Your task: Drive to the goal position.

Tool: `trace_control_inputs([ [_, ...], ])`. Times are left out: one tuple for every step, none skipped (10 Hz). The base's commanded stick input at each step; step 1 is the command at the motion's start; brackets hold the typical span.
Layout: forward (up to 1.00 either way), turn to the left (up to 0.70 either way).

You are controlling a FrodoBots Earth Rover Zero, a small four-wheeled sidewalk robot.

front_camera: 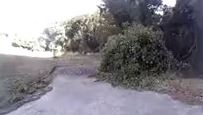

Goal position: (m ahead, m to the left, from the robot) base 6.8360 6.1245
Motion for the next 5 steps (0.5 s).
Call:
trace_control_inputs([
  [1.00, 0.18],
  [1.00, 0.40],
  [1.00, 0.40],
  [1.00, 0.40],
  [1.00, 0.32],
])
